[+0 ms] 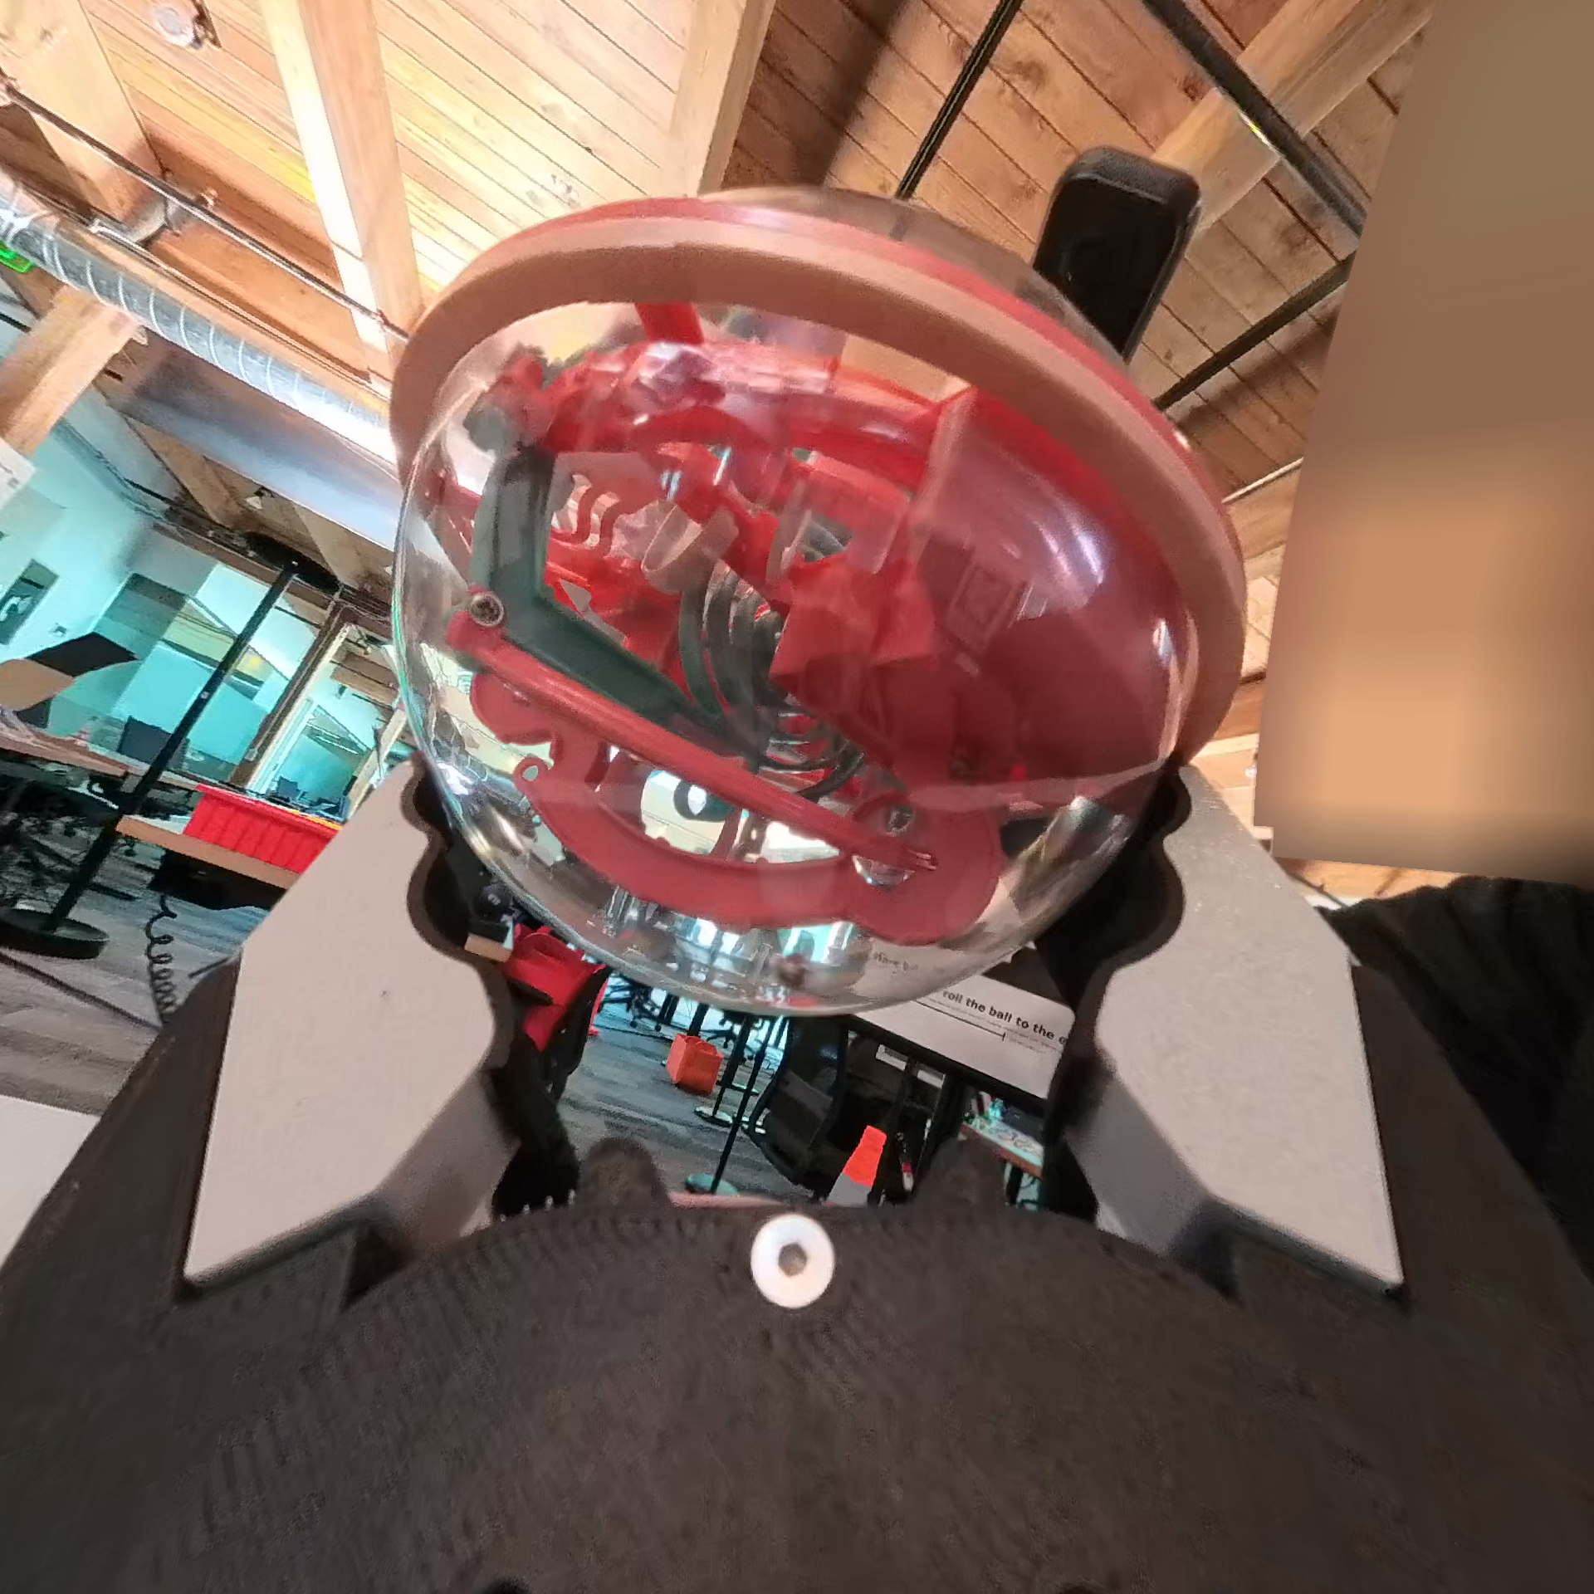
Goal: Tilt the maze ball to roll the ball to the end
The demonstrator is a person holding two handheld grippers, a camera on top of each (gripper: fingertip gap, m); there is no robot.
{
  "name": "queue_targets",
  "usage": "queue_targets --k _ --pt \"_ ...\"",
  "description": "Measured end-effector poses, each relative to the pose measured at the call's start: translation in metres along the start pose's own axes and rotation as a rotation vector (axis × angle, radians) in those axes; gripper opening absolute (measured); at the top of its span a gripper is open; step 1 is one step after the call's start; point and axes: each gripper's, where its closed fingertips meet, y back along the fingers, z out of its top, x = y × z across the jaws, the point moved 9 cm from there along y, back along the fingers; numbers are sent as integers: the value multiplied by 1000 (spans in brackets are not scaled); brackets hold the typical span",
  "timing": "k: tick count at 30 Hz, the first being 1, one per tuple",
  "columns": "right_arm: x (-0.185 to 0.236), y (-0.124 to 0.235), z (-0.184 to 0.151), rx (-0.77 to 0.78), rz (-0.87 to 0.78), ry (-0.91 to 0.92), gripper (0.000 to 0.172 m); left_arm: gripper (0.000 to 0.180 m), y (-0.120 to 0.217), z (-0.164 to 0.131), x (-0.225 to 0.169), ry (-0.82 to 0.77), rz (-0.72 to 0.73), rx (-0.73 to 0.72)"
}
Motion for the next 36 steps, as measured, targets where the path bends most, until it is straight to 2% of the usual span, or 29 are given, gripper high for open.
queue_targets --k 3,6,11,15,18,20,23,27,31,36 --pt "7 5 2 -44 -44 56 137 151 -3 5 -3 -59 -33 14" --pt "19 18 11 -96 -122 168 138 152 -12 20 -9 -189 -87 34" --pt "35 41 22 -85 -335 416 137 152 -35 60 -18 -562 -146 170" --pt "51 75 40 -136 -520 580 137 152 -70 100 -36 -783 -249 248" --pt "67 98 54 -130 -691 701 138 152 -100 127 -53 -974 -294 365" --pt "79 112 62 -141 -804 772 140 152 -122 144 -69 -1102 -315 438" --pt "101 137 74 -225 -917 815 142 152 -151 163 -100 -1200 -391 479" --pt "125 166 83 -280 -1038 873 143 152 -185 178 -139 -1333 -415 565" --pt "153 192 86 -346 -1127 913 144 152 -205 189 -184 -1436 -452 594" --pt "182 219 85 -419 -1214 950 143 153 -219 196 -235 -1569 -479 559"
